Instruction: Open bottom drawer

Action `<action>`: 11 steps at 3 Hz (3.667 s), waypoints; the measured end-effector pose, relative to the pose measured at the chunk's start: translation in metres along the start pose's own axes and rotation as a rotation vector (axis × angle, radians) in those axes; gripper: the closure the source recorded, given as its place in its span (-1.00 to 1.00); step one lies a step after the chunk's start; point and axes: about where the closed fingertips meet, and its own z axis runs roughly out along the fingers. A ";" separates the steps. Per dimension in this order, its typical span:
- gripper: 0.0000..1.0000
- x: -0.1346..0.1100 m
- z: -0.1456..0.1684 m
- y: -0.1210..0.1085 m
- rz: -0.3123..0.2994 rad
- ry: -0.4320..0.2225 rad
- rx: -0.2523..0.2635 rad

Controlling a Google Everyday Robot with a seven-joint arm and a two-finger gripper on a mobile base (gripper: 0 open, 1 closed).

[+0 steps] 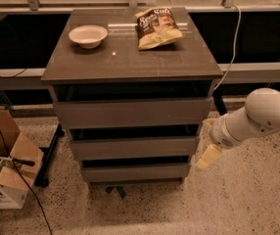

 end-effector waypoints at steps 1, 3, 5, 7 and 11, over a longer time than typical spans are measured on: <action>-1.00 0.039 0.037 -0.002 0.050 -0.031 -0.023; -1.00 0.086 0.110 -0.002 0.197 -0.117 -0.105; -1.00 0.071 0.168 -0.008 0.145 -0.115 -0.141; -1.00 0.107 0.262 0.011 0.234 -0.097 -0.228; -1.00 0.149 0.368 -0.016 0.130 0.072 -0.071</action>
Offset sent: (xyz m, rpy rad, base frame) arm 0.0304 -0.0473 -0.1926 0.3659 0.1709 -0.2280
